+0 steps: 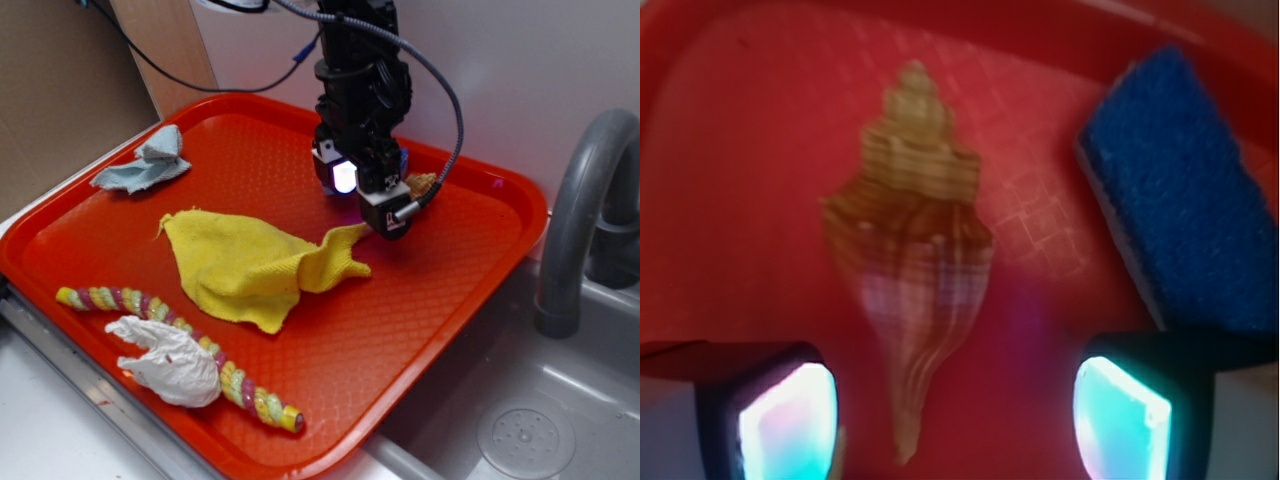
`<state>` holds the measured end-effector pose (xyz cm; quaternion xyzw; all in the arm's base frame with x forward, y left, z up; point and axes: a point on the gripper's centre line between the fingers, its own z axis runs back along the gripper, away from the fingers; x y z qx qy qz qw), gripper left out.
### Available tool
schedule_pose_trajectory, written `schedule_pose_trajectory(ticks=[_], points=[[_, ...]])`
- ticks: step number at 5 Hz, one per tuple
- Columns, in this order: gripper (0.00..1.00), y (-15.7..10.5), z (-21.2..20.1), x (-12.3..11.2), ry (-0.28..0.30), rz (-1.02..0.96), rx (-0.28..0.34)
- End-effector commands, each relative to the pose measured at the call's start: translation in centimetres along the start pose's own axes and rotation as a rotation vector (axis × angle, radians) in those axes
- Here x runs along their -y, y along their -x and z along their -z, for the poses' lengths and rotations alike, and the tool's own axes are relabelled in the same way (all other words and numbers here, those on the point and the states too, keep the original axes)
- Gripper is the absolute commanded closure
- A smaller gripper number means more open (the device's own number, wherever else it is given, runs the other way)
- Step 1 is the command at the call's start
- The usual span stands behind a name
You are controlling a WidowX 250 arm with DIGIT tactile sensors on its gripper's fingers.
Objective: Grab the shell.
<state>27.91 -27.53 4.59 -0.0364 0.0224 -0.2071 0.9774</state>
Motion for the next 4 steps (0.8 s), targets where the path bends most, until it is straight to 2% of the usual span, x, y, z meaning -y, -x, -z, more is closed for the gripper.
schedule_pose_trajectory(ticks=[1, 2, 3, 4], points=[[0.00, -1.3, -0.3, 2.9, 0.060, 0.053, 0.046], [0.00, -2.2, 0.0, 4.2, 0.059, 0.067, 0.049], [1.00, -2.4, -0.1, 4.6, 0.024, 0.047, 0.052], [1.00, -1.4, -0.8, 4.6, -0.053, 0.012, 0.043]])
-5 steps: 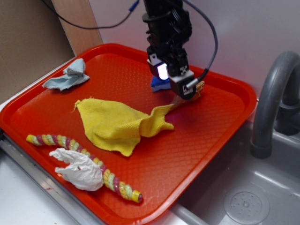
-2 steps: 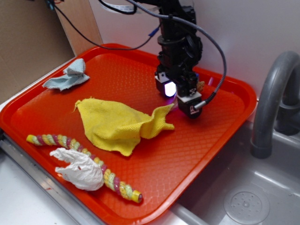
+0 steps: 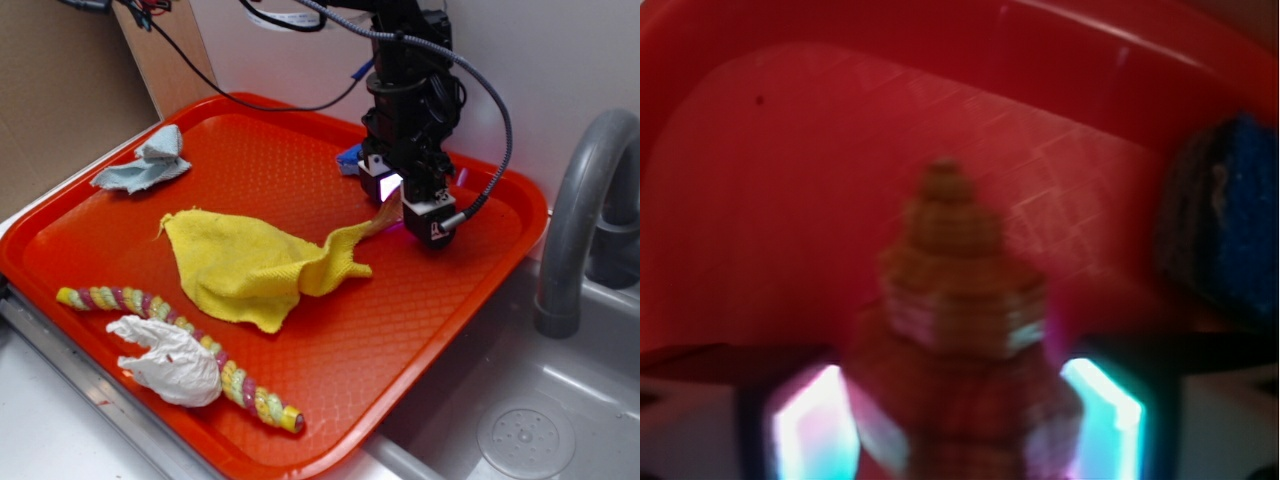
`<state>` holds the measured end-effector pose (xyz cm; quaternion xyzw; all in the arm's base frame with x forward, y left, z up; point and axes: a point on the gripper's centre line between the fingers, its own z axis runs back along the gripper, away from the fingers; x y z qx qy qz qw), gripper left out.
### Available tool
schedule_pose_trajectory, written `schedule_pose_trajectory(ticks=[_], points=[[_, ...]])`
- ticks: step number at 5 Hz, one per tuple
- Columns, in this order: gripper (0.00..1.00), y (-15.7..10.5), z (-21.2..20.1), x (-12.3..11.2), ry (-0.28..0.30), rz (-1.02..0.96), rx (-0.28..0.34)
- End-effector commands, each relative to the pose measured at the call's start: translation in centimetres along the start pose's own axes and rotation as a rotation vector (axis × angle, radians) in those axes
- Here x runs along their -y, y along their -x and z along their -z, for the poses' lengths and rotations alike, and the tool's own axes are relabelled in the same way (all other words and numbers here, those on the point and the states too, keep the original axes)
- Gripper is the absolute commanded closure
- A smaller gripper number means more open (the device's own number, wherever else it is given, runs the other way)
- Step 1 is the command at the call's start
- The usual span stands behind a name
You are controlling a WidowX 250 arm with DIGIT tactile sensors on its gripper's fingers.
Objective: Grab the shell.
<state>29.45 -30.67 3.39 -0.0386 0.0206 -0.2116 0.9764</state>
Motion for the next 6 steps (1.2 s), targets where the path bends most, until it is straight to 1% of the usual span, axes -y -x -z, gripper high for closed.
schedule_pose_trajectory(ticks=[1, 2, 3, 4, 5, 6], points=[[1.00, 4.4, -5.4, 1.5, -0.065, -0.059, 0.065], [1.00, 9.5, -10.2, -0.4, -0.134, -0.131, 0.126], [1.00, 15.1, -14.4, -2.6, -0.114, -0.258, 0.162], [1.00, 20.1, -16.9, -4.9, -0.136, -0.354, 0.157], [1.00, 23.2, -17.8, -5.6, -0.179, -0.429, 0.187], [1.00, 24.0, -17.9, -5.8, -0.184, -0.407, 0.186]])
